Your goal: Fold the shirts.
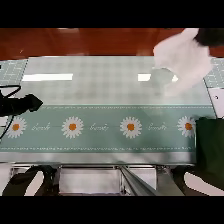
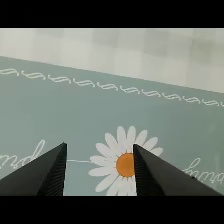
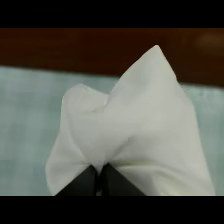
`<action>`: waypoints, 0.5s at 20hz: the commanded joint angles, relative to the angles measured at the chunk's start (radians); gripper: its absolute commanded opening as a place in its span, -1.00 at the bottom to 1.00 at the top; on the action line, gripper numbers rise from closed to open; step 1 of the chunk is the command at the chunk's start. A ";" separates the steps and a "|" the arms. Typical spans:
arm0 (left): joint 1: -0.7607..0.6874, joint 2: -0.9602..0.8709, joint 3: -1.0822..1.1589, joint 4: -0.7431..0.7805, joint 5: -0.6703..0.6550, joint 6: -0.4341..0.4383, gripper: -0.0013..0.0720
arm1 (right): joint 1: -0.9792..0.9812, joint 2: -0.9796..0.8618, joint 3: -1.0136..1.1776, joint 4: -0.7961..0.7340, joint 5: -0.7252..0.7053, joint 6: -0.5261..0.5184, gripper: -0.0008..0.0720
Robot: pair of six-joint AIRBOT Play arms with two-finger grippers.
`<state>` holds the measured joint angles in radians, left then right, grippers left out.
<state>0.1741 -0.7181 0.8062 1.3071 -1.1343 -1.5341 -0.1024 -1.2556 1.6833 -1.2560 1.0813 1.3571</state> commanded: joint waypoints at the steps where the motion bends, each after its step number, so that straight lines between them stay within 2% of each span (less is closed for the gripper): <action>1: 0.006 0.028 0.002 -0.048 -0.011 -0.004 0.42 | 0.000 0.102 0.222 0.031 0.021 -0.009 -0.92; 6: 0.006 0.028 0.002 -0.085 -0.061 -0.004 0.42 | 0.000 0.168 0.381 0.097 0.053 -0.017 -0.92; 10: 0.006 0.028 0.002 -0.089 -0.081 -0.001 0.42 | 0.001 0.187 0.380 0.264 0.138 -0.028 -0.92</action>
<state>0.1795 -0.6910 0.8078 1.2289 -1.1969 -1.5375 -0.1020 -1.0863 2.0403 -1.1072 1.1568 1.3350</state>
